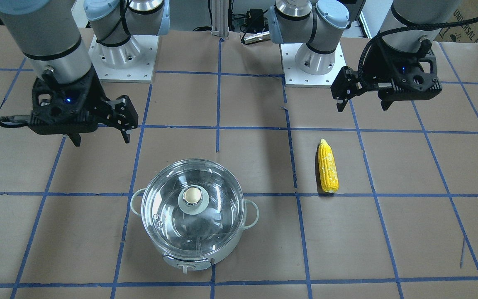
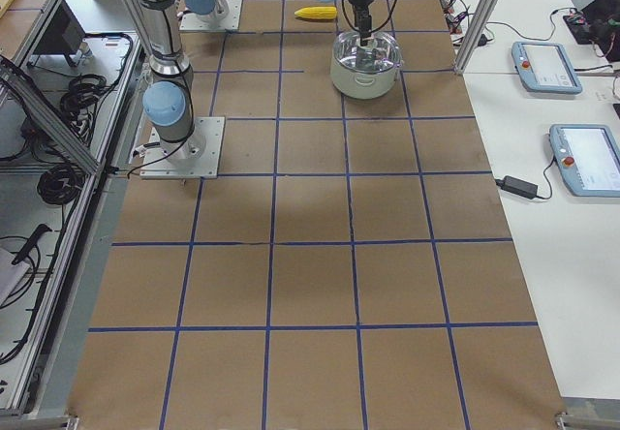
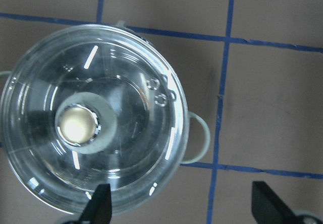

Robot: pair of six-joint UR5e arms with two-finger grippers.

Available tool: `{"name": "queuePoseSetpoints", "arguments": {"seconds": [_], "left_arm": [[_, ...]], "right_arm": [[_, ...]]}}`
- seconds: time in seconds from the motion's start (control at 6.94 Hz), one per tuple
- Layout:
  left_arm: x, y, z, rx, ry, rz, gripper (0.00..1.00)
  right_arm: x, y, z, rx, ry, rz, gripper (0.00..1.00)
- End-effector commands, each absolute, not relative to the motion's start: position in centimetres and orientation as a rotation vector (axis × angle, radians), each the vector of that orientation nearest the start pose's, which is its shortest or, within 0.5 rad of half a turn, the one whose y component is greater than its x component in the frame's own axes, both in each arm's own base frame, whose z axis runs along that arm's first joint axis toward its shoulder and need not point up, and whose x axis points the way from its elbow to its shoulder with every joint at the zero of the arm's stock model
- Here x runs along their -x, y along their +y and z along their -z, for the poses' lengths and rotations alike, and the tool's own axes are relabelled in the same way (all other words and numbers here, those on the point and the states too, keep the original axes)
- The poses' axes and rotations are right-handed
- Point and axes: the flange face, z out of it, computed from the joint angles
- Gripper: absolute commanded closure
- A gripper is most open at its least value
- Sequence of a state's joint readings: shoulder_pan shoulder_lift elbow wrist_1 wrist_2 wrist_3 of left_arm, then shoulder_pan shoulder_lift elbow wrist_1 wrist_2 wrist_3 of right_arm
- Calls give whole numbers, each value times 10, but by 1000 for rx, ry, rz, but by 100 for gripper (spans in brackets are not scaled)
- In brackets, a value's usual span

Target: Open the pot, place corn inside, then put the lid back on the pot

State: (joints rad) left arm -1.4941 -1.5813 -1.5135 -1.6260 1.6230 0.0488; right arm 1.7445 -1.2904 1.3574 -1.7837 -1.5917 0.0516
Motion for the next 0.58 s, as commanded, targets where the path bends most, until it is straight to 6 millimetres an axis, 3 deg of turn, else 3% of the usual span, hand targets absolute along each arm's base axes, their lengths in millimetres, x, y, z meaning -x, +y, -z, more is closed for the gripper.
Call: {"name": "queuePoseSetpoints", "arguments": {"seconds": [0.0,0.43], "left_arm": [[90,-503,-504,38,3090,-22,0],[89,-503,-501,35,3086,-34,0]], "right_arm": [[-319,-622,-434,232,3120,230,5],[-328,-636,-386,210,3128,152,8]]}}
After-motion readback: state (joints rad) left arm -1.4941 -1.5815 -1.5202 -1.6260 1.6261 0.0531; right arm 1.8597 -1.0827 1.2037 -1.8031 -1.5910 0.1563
